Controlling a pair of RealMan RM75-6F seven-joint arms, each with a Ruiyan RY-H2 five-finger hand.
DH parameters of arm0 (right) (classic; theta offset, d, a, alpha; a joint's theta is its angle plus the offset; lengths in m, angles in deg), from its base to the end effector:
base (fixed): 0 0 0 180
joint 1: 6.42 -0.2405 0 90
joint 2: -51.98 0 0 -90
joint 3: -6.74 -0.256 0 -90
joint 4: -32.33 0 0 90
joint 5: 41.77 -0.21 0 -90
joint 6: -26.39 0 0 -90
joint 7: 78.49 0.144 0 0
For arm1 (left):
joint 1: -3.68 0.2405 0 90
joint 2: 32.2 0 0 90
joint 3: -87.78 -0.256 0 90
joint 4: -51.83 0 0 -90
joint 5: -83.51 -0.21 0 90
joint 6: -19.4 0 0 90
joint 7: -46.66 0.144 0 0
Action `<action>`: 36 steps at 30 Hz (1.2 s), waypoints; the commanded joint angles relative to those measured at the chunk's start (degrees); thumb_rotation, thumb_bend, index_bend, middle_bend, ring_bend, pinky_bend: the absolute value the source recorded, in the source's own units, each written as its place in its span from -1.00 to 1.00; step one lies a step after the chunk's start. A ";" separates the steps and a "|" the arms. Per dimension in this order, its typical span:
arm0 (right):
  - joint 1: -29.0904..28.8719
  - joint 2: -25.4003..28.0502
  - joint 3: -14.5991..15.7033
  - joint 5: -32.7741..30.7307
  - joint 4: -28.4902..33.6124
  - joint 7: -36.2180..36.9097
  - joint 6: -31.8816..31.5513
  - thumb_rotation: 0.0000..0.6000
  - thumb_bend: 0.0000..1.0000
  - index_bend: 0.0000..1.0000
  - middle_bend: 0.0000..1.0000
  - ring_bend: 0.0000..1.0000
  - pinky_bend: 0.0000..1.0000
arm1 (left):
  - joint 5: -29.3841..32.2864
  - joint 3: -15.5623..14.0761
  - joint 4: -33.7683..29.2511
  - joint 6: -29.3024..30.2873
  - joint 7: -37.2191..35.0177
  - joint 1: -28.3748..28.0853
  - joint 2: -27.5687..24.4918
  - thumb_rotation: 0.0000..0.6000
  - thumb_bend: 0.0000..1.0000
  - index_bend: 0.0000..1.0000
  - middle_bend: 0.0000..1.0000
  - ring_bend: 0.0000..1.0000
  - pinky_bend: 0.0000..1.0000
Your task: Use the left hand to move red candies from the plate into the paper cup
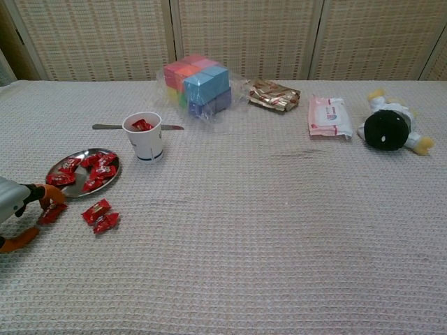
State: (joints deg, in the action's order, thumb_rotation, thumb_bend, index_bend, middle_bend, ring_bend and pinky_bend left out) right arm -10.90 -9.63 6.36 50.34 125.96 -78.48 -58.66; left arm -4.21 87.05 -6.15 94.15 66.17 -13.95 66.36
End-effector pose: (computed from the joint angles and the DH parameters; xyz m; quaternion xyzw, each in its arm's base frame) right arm -0.3008 -0.1688 0.1589 0.6366 -0.3724 0.3856 0.5544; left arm -0.2986 0.2378 -0.0245 -0.7465 -0.2485 -0.2885 0.5456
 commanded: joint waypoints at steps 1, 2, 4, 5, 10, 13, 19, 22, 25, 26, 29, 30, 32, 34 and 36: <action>0.01 0.03 0.04 0.00 -0.03 0.00 0.03 1.00 -0.92 -1.00 -1.00 -1.00 -1.00 | -0.43 -0.09 0.77 0.13 -0.34 -0.19 0.90 1.00 -0.21 -0.33 -0.20 -0.02 1.00; 0.02 0.06 0.05 -0.01 -0.02 0.01 0.03 1.00 -0.92 -1.00 -1.00 -1.00 -1.00 | -0.56 -0.12 1.03 0.18 -0.38 -0.25 1.14 1.00 -0.21 -0.31 -0.19 -0.02 1.00; 0.08 0.15 0.04 -0.04 -0.02 0.12 -0.06 1.00 -0.92 -1.00 -1.00 -1.00 -1.00 | -0.92 -0.16 1.73 0.46 -0.40 -0.37 1.73 1.00 -0.21 -0.27 -0.16 0.01 1.00; 0.13 0.20 0.04 -0.05 -0.02 0.20 -0.16 1.00 -0.92 -1.00 -1.00 -1.00 -1.00 | -1.18 -0.17 2.18 0.82 -0.40 -0.39 2.08 1.00 -0.21 -0.23 -0.12 0.02 1.00; 0.21 0.34 0.03 -0.02 -0.04 0.45 -0.31 1.00 -0.92 -1.00 -1.00 -1.00 -1.00 | -1.90 -0.20 2.82 1.92 -0.56 -0.40 2.61 1.00 -0.21 -0.04 0.06 0.12 1.00; 0.22 0.35 0.01 -0.01 -0.09 0.62 -0.37 1.00 -0.92 -1.00 -1.00 -1.00 -1.00 | -2.53 -0.34 1.58 3.09 -0.58 -0.19 1.89 1.00 -0.22 -0.02 0.08 0.14 1.00; 0.22 0.43 0.04 0.05 -0.06 0.74 -0.35 1.00 -0.91 -1.00 -1.00 -1.00 -1.00 | -3.22 -0.67 -3.50 4.98 0.49 0.64 -1.33 1.00 -0.22 -0.03 0.07 0.14 1.00; 0.24 0.43 0.06 0.16 -0.04 0.78 -0.44 1.00 -0.92 -1.00 -1.00 -1.00 -1.00 | -3.40 -0.52 -6.75 5.81 0.98 0.91 -3.28 1.00 -0.22 -0.02 0.08 0.14 1.00; 0.26 0.45 0.07 0.17 -0.04 0.90 -0.46 1.00 -0.91 -1.00 -1.00 -1.00 -1.00 | -3.25 0.31 -10.66 5.91 1.25 0.50 -5.61 1.00 -0.22 -0.02 0.09 0.14 1.00; 0.24 0.46 0.07 0.17 -0.05 0.92 -0.42 1.00 -0.91 -1.00 -1.00 -1.00 -1.00 | -3.06 0.82 -11.86 5.58 1.52 0.09 -6.31 1.00 -0.22 -0.02 0.09 0.14 1.00; 0.10 0.38 0.08 0.13 -0.11 0.82 -0.12 1.00 -0.91 -1.00 -1.00 -1.00 -1.00 | -2.01 3.34 -14.92 3.25 2.51 -2.38 -7.75 1.00 -0.22 -0.02 0.09 0.14 1.00; 0.04 0.36 0.09 0.10 -0.12 0.73 0.01 1.00 -0.91 -1.00 -1.00 -1.00 -1.00 | -1.24 4.55 -15.96 1.60 2.72 -3.73 -8.00 1.00 -0.22 -0.02 0.09 0.14 1.00; 0.01 0.31 0.03 -0.01 -0.08 0.65 0.08 1.00 -0.91 -1.00 -1.00 -1.00 -1.00 | -0.10 6.46 -17.20 -1.29 2.96 -6.16 -8.11 1.00 -0.22 -0.03 0.10 0.14 1.00; 0.01 0.22 -0.10 -0.27 -0.06 0.46 0.09 1.00 -0.91 -1.00 -1.00 -1.00 -1.00 | 1.13 8.84 -17.88 -4.37 3.40 -9.19 -7.71 1.00 -0.22 -0.03 0.10 0.14 1.00; -0.03 0.15 -0.24 -0.63 -0.05 0.26 0.23 1.00 -0.91 -1.00 -1.00 -1.00 -1.00 | 1.98 11.28 -17.25 -6.74 3.74 -12.37 -6.56 1.00 -0.21 -0.03 0.11 0.14 1.00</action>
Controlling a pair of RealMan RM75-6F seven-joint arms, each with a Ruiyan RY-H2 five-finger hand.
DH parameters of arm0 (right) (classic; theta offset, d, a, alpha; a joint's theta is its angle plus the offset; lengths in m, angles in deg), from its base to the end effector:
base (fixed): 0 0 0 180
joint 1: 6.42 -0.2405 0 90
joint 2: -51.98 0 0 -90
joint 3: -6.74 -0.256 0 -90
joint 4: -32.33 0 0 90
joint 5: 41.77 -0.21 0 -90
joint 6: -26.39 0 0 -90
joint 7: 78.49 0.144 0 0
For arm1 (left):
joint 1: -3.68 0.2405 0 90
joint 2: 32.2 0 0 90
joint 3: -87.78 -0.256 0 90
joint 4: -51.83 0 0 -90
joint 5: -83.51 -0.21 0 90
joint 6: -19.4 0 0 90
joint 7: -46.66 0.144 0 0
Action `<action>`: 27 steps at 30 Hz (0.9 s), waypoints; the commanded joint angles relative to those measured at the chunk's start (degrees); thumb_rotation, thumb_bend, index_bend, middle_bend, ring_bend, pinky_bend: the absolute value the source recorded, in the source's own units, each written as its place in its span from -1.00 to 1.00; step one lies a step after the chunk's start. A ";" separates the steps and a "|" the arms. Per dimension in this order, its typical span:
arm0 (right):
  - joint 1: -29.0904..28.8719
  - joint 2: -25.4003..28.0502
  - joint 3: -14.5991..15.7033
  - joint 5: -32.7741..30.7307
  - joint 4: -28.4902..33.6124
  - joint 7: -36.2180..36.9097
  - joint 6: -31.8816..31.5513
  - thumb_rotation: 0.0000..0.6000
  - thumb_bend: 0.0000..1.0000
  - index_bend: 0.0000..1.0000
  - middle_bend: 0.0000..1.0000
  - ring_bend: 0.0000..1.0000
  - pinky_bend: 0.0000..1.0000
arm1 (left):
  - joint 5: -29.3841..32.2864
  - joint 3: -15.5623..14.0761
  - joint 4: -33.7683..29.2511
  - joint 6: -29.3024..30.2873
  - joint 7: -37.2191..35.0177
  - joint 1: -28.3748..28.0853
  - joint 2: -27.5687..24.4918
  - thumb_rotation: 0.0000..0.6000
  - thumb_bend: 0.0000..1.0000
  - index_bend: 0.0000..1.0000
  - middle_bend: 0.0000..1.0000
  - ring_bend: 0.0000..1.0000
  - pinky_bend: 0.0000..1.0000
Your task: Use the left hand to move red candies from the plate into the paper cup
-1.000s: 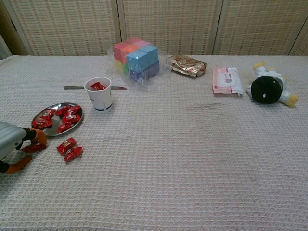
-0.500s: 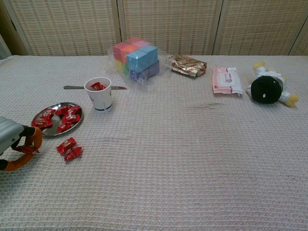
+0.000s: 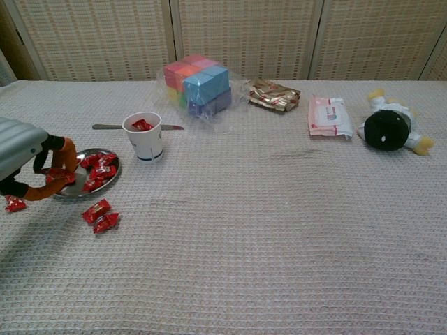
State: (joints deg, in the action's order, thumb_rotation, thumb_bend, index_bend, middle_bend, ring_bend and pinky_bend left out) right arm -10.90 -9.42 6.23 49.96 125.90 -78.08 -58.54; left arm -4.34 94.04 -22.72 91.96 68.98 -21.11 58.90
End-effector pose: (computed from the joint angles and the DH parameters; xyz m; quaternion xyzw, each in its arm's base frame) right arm -0.3021 -0.1695 0.1605 0.6342 -0.3746 0.3852 0.5560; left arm -0.2258 0.2838 0.0080 -0.7310 -0.2314 -0.3762 0.5201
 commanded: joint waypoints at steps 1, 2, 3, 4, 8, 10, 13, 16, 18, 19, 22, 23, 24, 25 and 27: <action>-0.05 -0.10 -0.18 -0.42 0.00 -0.21 0.19 1.00 -0.91 -1.00 -1.00 -1.00 -1.00 | 2.45 5.23 -0.10 -5.42 1.05 -6.52 1.56 1.00 -0.21 -0.03 0.11 0.14 1.00; -0.08 -0.12 -0.23 -0.56 -0.01 -0.25 0.26 1.00 -0.91 -1.00 -1.00 -1.00 -1.00 | 2.74 5.84 0.33 -5.98 1.07 -7.34 2.04 1.00 -0.21 -0.03 0.11 0.14 1.00; -0.09 -0.13 -0.25 -0.60 -0.01 -0.26 0.28 1.00 -0.92 -1.00 -1.00 -1.00 -1.00 | 2.91 6.01 0.54 -6.19 1.08 -7.59 2.22 1.00 -0.21 -0.03 0.11 0.14 1.00; -0.10 -0.14 -0.27 -0.66 -0.01 -0.27 0.32 1.00 -0.92 -1.00 -1.00 -1.00 -1.00 | 3.04 6.23 0.73 -6.39 1.08 -7.93 2.42 1.00 -0.21 -0.03 0.11 0.14 1.00; -0.29 -0.21 -0.57 -1.60 -0.05 -0.40 0.94 1.00 -0.91 -1.00 -1.00 -1.00 -1.00 | 4.74 8.87 3.62 -9.66 0.34 -12.18 4.77 1.00 -0.21 -0.03 0.11 0.14 1.00; -0.45 -0.23 -1.01 -2.75 -0.18 -0.40 1.47 1.00 -0.91 -1.00 -1.00 -1.00 -1.00 | 7.48 11.76 8.57 -13.77 0.40 -16.45 7.20 1.00 -0.21 -0.04 0.10 0.13 1.00; -0.55 -0.29 -1.26 -3.47 -0.22 -0.58 1.83 1.00 -0.92 -1.00 -1.00 -1.00 -1.00 | 8.37 12.40 12.92 -14.96 -0.49 -18.96 9.31 1.00 -0.21 -0.05 0.10 0.11 1.00; -0.77 -0.34 -1.41 -4.08 -0.20 -0.78 2.45 1.00 -0.91 -1.00 -1.00 -1.00 -1.00 | 9.03 12.65 16.71 -16.24 -1.60 -21.20 11.03 1.00 -0.21 -0.06 0.10 0.09 1.00; -0.81 -0.34 -1.51 -4.29 -0.13 -0.86 2.53 1.00 -0.91 -1.00 -1.00 -1.00 -1.00 | 9.71 12.93 19.11 -16.95 -2.13 -22.52 12.05 1.00 -0.21 -0.07 0.09 0.08 1.00; -0.77 -0.31 -1.55 -4.39 -0.11 -0.84 2.48 1.00 -0.91 -1.00 -1.00 -1.00 -1.00 | 9.91 12.92 19.91 -17.14 -2.39 -22.91 12.35 1.00 -0.21 -0.07 0.09 0.08 1.00; -0.65 -0.20 -1.72 -4.73 -0.17 -0.68 2.29 1.00 -0.91 -1.00 -1.00 -1.00 -1.00 | 10.08 12.35 21.66 -17.07 -2.98 -23.53 12.69 1.00 -0.21 -0.08 0.09 0.06 1.00; -0.60 -0.18 -1.77 -4.87 -0.21 -0.66 2.24 1.00 -0.92 -1.00 -1.00 -1.00 -1.00 | 10.05 12.10 21.96 -16.92 -3.13 -23.57 12.65 1.00 -0.21 -0.08 0.08 0.05 1.00; -0.58 -0.15 -1.80 -5.00 -0.25 -0.62 2.26 1.00 -0.91 -1.00 -1.00 -1.00 -1.00 | 10.12 11.79 22.13 -16.82 -3.30 -23.57 12.55 1.00 -0.21 -0.09 0.08 0.04 1.00; -0.58 -0.12 -1.81 -5.05 -0.26 -0.57 2.31 1.00 -0.91 -1.00 -1.00 -1.00 -1.00 | 10.24 11.61 22.14 -16.76 -3.32 -23.55 12.42 1.00 -0.21 -0.10 0.08 0.04 1.00; -0.57 -0.08 -1.76 -5.00 -0.25 -0.54 2.33 1.00 -0.91 -1.00 -1.00 -1.00 -1.00 | 10.41 11.23 21.82 -16.41 -3.17 -23.46 11.99 1.00 -0.22 -0.11 0.07 0.03 1.00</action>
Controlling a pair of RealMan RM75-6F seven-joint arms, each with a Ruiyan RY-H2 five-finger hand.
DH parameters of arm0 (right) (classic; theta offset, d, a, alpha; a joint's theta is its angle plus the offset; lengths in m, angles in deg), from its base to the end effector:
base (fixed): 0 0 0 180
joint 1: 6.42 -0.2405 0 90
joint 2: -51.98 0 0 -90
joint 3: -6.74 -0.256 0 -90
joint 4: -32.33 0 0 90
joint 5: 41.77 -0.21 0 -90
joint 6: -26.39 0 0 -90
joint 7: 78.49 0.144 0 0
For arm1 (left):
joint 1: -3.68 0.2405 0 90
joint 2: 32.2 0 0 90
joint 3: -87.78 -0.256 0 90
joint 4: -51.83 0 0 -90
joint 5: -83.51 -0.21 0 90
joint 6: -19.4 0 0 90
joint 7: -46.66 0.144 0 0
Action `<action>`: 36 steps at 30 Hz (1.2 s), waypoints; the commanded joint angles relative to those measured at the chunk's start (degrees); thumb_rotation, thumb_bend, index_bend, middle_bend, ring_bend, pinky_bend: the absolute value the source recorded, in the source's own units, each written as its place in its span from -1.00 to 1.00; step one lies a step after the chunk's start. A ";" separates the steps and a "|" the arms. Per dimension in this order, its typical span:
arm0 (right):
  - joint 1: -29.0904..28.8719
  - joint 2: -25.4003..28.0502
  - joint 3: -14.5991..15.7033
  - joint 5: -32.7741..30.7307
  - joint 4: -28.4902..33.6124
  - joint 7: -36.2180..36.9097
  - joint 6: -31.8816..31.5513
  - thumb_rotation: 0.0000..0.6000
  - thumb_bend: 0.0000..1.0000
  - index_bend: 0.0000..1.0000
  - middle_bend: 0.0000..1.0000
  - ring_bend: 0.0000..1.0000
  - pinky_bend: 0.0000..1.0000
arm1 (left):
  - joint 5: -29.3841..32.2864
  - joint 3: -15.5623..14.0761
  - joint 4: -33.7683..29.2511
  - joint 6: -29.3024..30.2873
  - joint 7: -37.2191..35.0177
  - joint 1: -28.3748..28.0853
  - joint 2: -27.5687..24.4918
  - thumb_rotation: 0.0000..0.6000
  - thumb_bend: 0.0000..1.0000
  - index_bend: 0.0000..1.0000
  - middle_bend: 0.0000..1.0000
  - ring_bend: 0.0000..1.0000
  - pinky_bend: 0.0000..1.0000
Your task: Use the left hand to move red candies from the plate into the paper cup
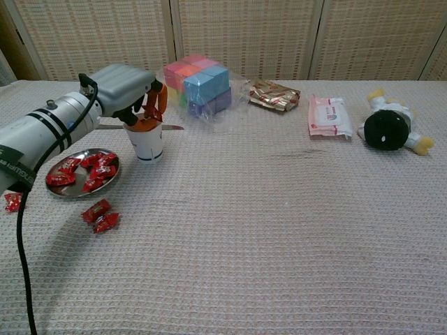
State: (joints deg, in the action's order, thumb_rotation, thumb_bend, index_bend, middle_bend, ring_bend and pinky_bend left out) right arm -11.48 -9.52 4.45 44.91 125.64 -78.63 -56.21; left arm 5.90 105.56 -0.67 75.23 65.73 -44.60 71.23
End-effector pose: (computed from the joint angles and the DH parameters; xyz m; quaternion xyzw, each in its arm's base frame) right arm -0.3123 -0.1798 0.1645 0.6139 -0.3895 0.3679 0.5797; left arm -0.1355 0.4172 -0.0296 -0.7401 -0.2111 -0.3825 0.5112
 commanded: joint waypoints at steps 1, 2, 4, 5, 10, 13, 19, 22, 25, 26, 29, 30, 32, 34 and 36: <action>0.03 0.04 0.06 0.14 0.03 0.07 -0.05 1.00 -0.92 -1.00 -1.00 -1.00 -1.00 | 0.21 -0.48 -0.48 0.57 0.21 0.13 -0.57 1.00 -0.22 -0.12 0.07 0.02 1.00; 0.07 0.06 0.08 0.24 0.05 0.11 -0.16 1.00 -0.92 -1.00 -1.00 -1.00 -1.00 | 0.24 -0.64 -0.78 0.86 0.32 0.24 -0.83 1.00 -0.22 -0.12 0.06 0.02 1.00; 0.15 0.08 0.10 0.39 0.09 0.16 -0.37 1.00 -0.92 -1.00 -1.00 -1.00 -1.00 | 0.47 -1.00 -1.70 1.32 0.73 0.55 -1.53 1.00 -0.22 -0.15 0.04 0.00 1.00; 0.17 0.10 0.14 0.46 0.13 0.18 -0.40 1.00 -0.91 -1.00 -1.00 -1.00 -1.00 | 0.60 -1.14 -2.15 1.49 0.99 0.69 -1.87 1.00 -0.21 -0.17 0.03 -0.01 1.00; 0.28 0.14 0.39 1.06 0.23 0.17 -0.66 1.00 -0.91 -1.00 -1.00 -1.00 -1.00 | 1.45 -1.70 -5.44 2.75 2.94 1.60 -4.02 1.00 -0.21 -0.24 -0.18 -0.05 1.00; 0.39 0.18 0.53 1.42 0.32 0.25 -0.90 1.00 -0.92 -1.00 -1.00 -1.00 -1.00 | 1.81 -2.08 -7.74 3.95 4.48 2.36 -5.43 1.00 -0.21 -0.26 -0.24 -0.06 1.00; 0.64 0.36 0.78 2.24 0.38 0.73 -1.56 1.00 -0.91 -1.00 -1.00 -1.00 -1.00 | -0.47 -6.46 -17.65 8.96 4.44 7.32 -10.02 1.00 -0.21 -0.37 -0.32 -0.08 1.00; 0.53 0.36 1.00 2.73 0.35 0.85 -1.39 1.00 -0.91 -1.00 -1.00 -1.00 -1.00 | -2.90 -11.34 -24.54 10.54 3.66 10.78 -12.85 1.00 -0.22 -0.44 -0.32 -0.08 1.00; 0.33 0.36 1.46 3.75 0.46 0.91 -1.17 1.00 -0.91 -1.00 -1.00 -1.00 -1.00 | -4.99 -15.43 -28.84 10.94 3.57 12.94 -13.75 1.00 -0.22 -0.49 -0.33 -0.11 1.00; 0.29 0.38 1.62 4.12 0.50 0.99 -1.15 1.00 -0.91 -1.00 -1.00 -1.00 -1.00 | -5.56 -16.38 -29.33 10.95 3.74 13.34 -13.51 1.00 -0.22 -0.50 -0.34 -0.13 1.00; 0.24 0.54 2.12 5.34 0.61 1.41 -1.31 1.00 -0.91 -1.00 -1.00 -1.00 -1.00 | -6.64 -18.55 -29.76 10.75 4.50 14.36 -12.02 1.00 -0.22 -0.54 -0.38 -0.20 1.00; 0.26 0.59 2.22 5.58 0.60 1.52 -1.40 1.00 -0.91 -1.00 -1.00 -1.00 -1.00 | -6.77 -18.83 -29.68 10.78 4.70 14.60 -11.63 1.00 -0.22 -0.55 -0.39 -0.21 1.00; 0.33 0.71 2.44 6.22 0.62 1.91 -1.75 1.00 -0.91 -1.00 -1.00 -1.00 -1.00 | -6.70 -19.56 -29.81 10.34 5.43 15.11 -10.92 1.00 -0.22 -0.57 -0.43 -0.27 1.00; 0.38 0.83 2.56 6.55 0.53 2.28 -1.97 1.00 -0.91 -1.00 -1.00 -1.00 -1.00 | -6.70 -19.88 -30.29 10.16 6.42 15.43 -10.78 1.00 -0.22 -0.59 -0.47 -0.32 1.00; 0.35 0.93 2.61 6.68 0.41 2.60 -2.00 1.00 -0.91 -1.00 -1.00 -1.00 -1.00 | -6.77 -19.95 -30.65 10.44 7.49 15.81 -10.77 1.00 -0.23 -0.60 -0.49 -0.36 1.00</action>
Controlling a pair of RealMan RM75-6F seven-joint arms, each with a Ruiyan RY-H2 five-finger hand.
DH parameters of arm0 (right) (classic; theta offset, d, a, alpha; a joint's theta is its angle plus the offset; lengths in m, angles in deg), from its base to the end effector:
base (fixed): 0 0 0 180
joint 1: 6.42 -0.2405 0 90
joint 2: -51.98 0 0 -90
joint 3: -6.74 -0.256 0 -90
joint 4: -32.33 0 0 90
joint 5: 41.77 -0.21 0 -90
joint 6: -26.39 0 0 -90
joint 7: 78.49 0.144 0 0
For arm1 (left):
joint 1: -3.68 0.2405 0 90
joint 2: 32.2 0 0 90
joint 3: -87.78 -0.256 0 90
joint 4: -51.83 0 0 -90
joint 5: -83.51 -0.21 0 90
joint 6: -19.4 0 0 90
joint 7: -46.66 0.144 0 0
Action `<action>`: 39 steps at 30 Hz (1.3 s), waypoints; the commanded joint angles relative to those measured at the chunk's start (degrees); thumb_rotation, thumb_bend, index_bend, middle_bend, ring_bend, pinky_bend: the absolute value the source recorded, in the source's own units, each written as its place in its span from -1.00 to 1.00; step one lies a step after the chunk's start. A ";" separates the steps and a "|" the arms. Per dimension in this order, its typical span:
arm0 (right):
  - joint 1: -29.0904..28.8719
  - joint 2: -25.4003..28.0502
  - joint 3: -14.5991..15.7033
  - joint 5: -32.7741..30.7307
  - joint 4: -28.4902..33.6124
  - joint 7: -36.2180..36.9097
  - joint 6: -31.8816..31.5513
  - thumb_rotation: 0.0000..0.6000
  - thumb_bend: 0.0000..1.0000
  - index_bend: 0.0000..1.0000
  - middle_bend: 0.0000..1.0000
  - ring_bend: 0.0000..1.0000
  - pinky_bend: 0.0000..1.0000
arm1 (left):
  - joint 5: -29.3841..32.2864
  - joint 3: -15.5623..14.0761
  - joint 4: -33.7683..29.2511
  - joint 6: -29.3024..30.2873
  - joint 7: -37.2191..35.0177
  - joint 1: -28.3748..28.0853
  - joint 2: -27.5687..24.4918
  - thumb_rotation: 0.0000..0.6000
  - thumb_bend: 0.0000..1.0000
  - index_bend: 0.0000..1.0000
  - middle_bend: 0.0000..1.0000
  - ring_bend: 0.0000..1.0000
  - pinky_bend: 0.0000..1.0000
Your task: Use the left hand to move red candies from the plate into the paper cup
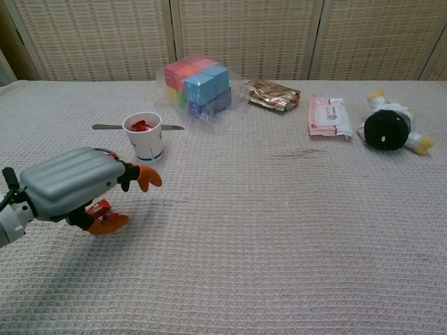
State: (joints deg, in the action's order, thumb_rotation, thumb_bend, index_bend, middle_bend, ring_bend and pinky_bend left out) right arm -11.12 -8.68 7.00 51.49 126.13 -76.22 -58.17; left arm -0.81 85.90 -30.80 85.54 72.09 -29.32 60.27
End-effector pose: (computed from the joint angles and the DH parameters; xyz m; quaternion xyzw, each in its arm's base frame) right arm -0.2999 -0.1672 0.1601 0.6415 -0.3813 0.3902 0.5393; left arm -0.1778 0.2613 -0.0408 -0.8076 -0.2455 -0.3593 0.3981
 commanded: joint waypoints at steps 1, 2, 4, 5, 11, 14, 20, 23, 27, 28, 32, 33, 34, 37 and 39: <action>-0.01 0.13 0.10 0.16 -0.12 0.31 -0.03 1.00 -0.91 -1.00 -1.00 -1.00 -1.00 | -0.01 -0.28 -0.57 0.20 1.52 0.69 0.22 1.00 -0.23 -0.60 -0.49 -0.38 1.00; -0.01 0.17 0.16 0.25 -0.15 0.41 -0.04 1.00 -0.91 -1.00 -1.00 -1.00 -1.00 | 0.15 -0.26 -0.56 0.21 1.91 0.86 0.26 1.00 -0.23 -0.59 -0.49 -0.38 1.00; 0.01 0.23 0.27 0.48 -0.19 0.52 -0.13 1.00 -0.91 -1.00 -1.00 -1.00 -1.00 | 0.56 -0.15 -0.05 0.19 2.91 1.21 0.51 1.00 -0.24 -0.58 -0.50 -0.38 1.00; 0.06 0.26 0.32 0.59 -0.17 0.56 -0.25 1.00 -0.91 -1.00 -1.00 -1.00 -1.00 | 0.76 -0.06 0.58 0.29 3.42 1.43 0.82 1.00 -0.24 -0.56 -0.50 -0.38 1.00; 0.30 0.18 0.41 0.93 -0.10 0.31 -0.86 1.00 -0.91 -1.00 -1.00 -1.00 -1.00 | 1.65 0.24 4.96 0.05 3.70 2.30 2.90 1.00 -0.24 -0.48 -0.49 -0.39 1.00; 0.26 0.11 0.42 0.91 -0.08 0.20 -0.77 1.00 -0.91 -1.00 -1.00 -1.00 -1.00 | 1.81 0.41 7.83 -0.04 3.39 2.63 4.41 1.00 -0.24 -0.46 -0.47 -0.40 1.00; 0.27 0.19 0.26 0.60 -0.19 0.41 -0.82 1.00 -0.92 -1.00 -1.00 -1.00 -1.00 | 1.86 0.47 10.33 0.24 2.78 3.56 5.42 1.00 -0.24 -0.42 -0.43 -0.37 1.00; 0.24 0.25 0.27 0.57 -0.15 0.47 -0.77 1.00 -0.92 -1.00 -1.00 -1.00 -1.00 | 2.21 0.47 10.75 0.17 2.75 4.04 5.35 1.00 -0.24 -0.39 -0.42 -0.36 1.00; 0.27 0.29 0.32 0.67 -0.09 0.49 -0.83 1.00 -0.91 -1.00 -1.00 -1.00 -1.00 | 1.62 0.38 10.95 1.38 2.65 4.86 5.04 1.00 -0.25 -0.36 -0.40 -0.35 1.00; 0.28 0.29 0.33 0.68 -0.08 0.49 -0.86 1.00 -0.91 -1.00 -1.00 -1.00 -1.00 | 1.47 0.36 10.90 1.65 2.49 5.04 4.89 1.00 -0.25 -0.36 -0.39 -0.35 1.00; 0.34 0.28 0.33 0.68 -0.07 0.42 -0.96 1.00 -0.91 -1.00 -1.00 -1.00 -1.00 | 1.44 0.51 11.05 2.15 2.16 5.65 4.31 1.00 -0.24 -0.33 -0.38 -0.33 1.00; 0.34 0.28 0.34 0.70 -0.05 0.40 -0.97 1.00 -0.91 -1.00 -1.00 -1.00 -1.00 | 1.66 0.62 11.16 2.05 2.10 5.79 4.18 1.00 -0.24 -0.33 -0.37 -0.32 1.00; 0.35 0.28 0.35 0.74 -0.03 0.37 -0.99 1.00 -0.91 -1.00 -1.00 -1.00 -1.00 | 1.86 0.69 11.25 1.91 2.05 5.89 4.13 1.00 -0.25 -0.32 -0.36 -0.31 1.00; 0.38 0.28 0.38 0.79 0.02 0.28 -1.05 1.00 -0.92 -1.00 -1.00 -1.00 -1.00 | 2.40 0.84 11.60 1.37 1.85 6.15 4.06 1.00 -0.24 -0.30 -0.31 -0.27 1.00; 0.38 0.28 0.40 0.79 0.04 0.25 -1.01 1.00 -0.92 -1.00 -1.00 -1.00 -1.00 | 2.52 0.98 11.82 1.22 1.83 6.23 4.05 1.00 -0.25 -0.28 -0.29 -0.24 1.00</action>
State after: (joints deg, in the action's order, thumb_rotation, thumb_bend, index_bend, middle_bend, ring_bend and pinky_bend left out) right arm -10.74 -8.39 7.40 52.28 126.17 -75.97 -59.18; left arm 1.69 86.86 -19.01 86.78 73.93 -23.11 64.32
